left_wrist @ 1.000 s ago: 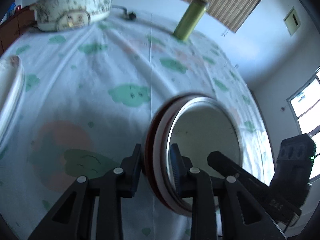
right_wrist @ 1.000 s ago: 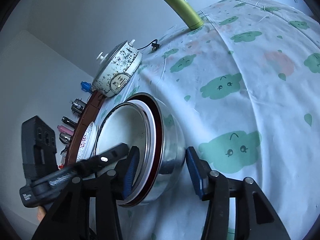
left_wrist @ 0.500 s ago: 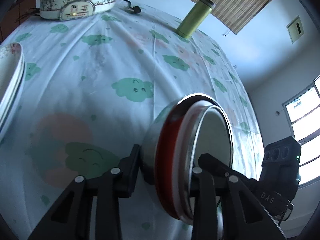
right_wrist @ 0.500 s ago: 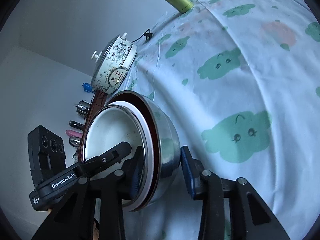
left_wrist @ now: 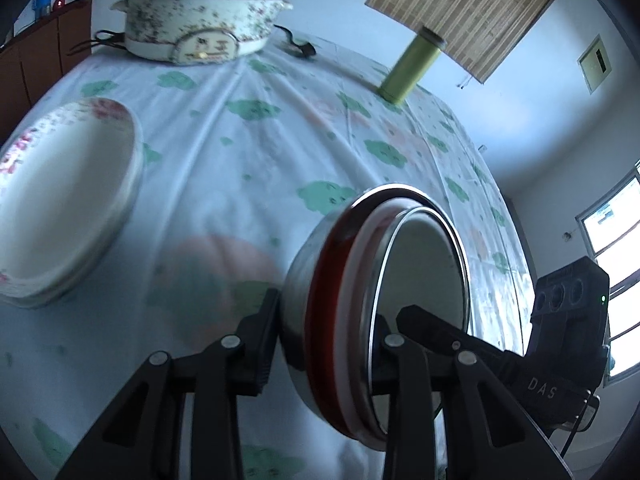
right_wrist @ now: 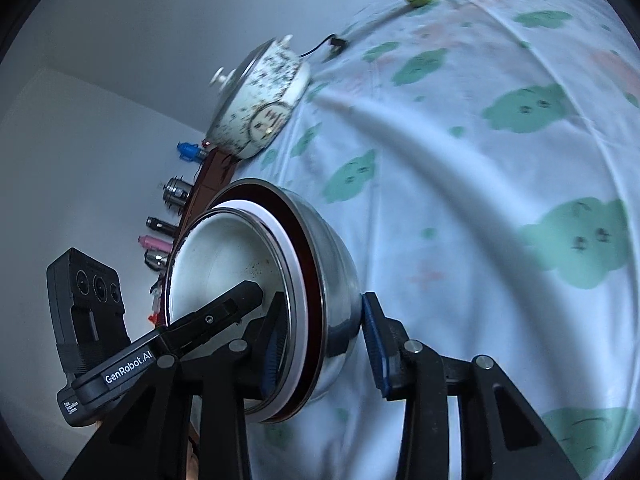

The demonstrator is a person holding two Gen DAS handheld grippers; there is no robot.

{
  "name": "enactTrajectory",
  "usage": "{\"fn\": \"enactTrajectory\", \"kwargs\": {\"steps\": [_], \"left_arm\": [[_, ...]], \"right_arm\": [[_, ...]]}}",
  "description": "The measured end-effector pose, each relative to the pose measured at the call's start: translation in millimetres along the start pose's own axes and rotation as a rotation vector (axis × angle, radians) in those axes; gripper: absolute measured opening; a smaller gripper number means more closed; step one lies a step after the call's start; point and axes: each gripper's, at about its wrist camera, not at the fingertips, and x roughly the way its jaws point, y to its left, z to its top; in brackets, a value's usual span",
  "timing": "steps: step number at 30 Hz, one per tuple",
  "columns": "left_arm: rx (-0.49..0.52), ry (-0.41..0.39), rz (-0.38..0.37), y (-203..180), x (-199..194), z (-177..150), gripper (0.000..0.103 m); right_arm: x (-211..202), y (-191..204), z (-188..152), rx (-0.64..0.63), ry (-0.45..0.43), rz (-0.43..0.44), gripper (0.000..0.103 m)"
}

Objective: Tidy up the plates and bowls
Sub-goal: 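Lift the nested steel bowl with both grippers and carry it toward the plate stack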

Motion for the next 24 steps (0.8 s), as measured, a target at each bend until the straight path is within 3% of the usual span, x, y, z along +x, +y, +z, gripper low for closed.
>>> {"fn": "enactTrajectory", "kwargs": {"steps": [13, 24], "left_arm": [[-0.031, -0.116, 0.069, 73, -72, 21, 0.031], [-0.101, -0.185, 0.103, 129, -108, 35, 0.031]], "right_arm": [[56, 90, 6, -0.105, 0.049, 0.069, 0.039], [102, 158, 6, -0.191, 0.086, 0.096, 0.039]]}}
